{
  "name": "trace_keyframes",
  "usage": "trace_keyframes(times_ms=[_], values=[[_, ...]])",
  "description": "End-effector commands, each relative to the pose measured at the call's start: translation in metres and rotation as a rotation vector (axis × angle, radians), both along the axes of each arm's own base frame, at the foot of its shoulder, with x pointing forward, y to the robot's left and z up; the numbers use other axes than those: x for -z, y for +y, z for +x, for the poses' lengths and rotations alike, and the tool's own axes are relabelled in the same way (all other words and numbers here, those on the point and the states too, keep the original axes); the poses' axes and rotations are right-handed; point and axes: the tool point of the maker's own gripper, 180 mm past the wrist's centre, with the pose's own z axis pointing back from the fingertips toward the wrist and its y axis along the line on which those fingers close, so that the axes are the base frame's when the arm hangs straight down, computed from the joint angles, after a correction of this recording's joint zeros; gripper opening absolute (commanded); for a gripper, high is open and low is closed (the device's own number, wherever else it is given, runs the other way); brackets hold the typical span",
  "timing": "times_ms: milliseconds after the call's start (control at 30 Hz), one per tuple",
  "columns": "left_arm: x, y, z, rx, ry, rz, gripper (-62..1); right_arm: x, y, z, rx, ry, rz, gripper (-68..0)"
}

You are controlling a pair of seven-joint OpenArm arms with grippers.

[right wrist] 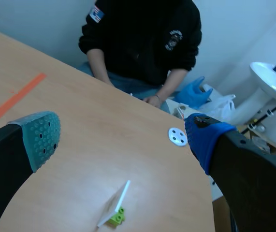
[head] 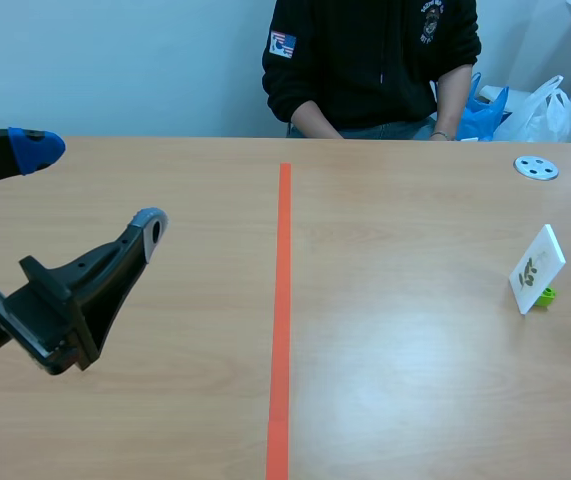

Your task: Sort the leaf by its shape. The table is split by an orange tape line. A compound leaf with several leaflets goes to the left side, a simple leaf with one blade goes to the right side. Return to the home posture when a red brick is placed on the table.

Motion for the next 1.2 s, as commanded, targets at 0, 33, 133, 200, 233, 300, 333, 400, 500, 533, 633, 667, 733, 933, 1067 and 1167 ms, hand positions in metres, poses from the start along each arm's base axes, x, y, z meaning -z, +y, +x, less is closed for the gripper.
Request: trace_keyframes(times_ms=[0,33,133,200,233,300,333,400,500,533,633,667,733,933,1067,1167], values=[[-0.007,-0.001,-0.001,0.004,-0.02,-0.018,0.9,-0.007,0.009,-0.003,-0.027,-0.021,0.002,-14.8],[-0.007,-0.001,-0.001,0.004,-0.02,-0.018,0.8,-0.008,0.014,-0.005,-0.047,-0.019,-0.002,-14.8],[-0.008,-0.001,0.0,0.002,-0.021,-0.027,0.9,-0.004,0.028,-0.009,-0.115,0.005,-0.016,-14.4],[-0.009,0.0,0.0,-0.002,-0.015,-0.049,0.9,-0.001,0.031,-0.01,-0.135,0.018,-0.02,-13.4],[-0.009,0.001,0.001,-0.006,-0.004,-0.057,0.9,0.0,0.033,-0.011,-0.143,0.021,-0.021,-12.5],[-0.008,0.002,0.002,-0.014,0.013,-0.079,0.9,0.0,0.034,-0.011,-0.147,0.024,-0.023,-10.5],[-0.008,0.003,0.002,-0.018,0.021,-0.089,0.9,0.001,0.033,-0.011,-0.146,0.024,-0.023,-9.3],[-0.007,0.005,0.004,-0.035,0.041,-0.107,0.9,0.003,0.031,-0.01,-0.141,0.03,-0.02,-8.0],[-0.008,0.007,0.005,-0.041,0.053,-0.136,0.9,0.006,0.028,-0.01,-0.132,0.04,-0.014,-8.0],[-0.008,0.007,0.005,-0.042,0.055,-0.146,0.9,0.008,0.026,-0.009,-0.128,0.045,-0.012,-8.0],[-0.011,0.008,0.006,-0.047,0.062,-0.181,0.9,0.011,0.023,-0.009,-0.123,0.048,-0.004,-8.0],[-0.011,0.009,0.006,-0.048,0.064,-0.188,0.9,0.011,0.023,-0.009,-0.124,0.049,0.005,-8.0],[-0.011,0.009,0.006,-0.049,0.065,-0.192,0.9,0.01,0.025,-0.009,-0.133,0.053,0.026,-8.0],[-0.008,0.012,0.008,-0.072,0.076,-0.181,0.8,0.01,0.029,-0.01,-0.153,0.064,0.069,-8.0],[-0.008,0.018,0.011,-0.108,0.07,-0.179,0.9,0.008,0.029,-0.01,-0.155,0.053,0.076,-8.0],[-0.008,0.018,0.012,-0.111,0.07,-0.179,0.9,0.009,0.029,-0.01,-0.153,0.058,0.073,-8.0]])
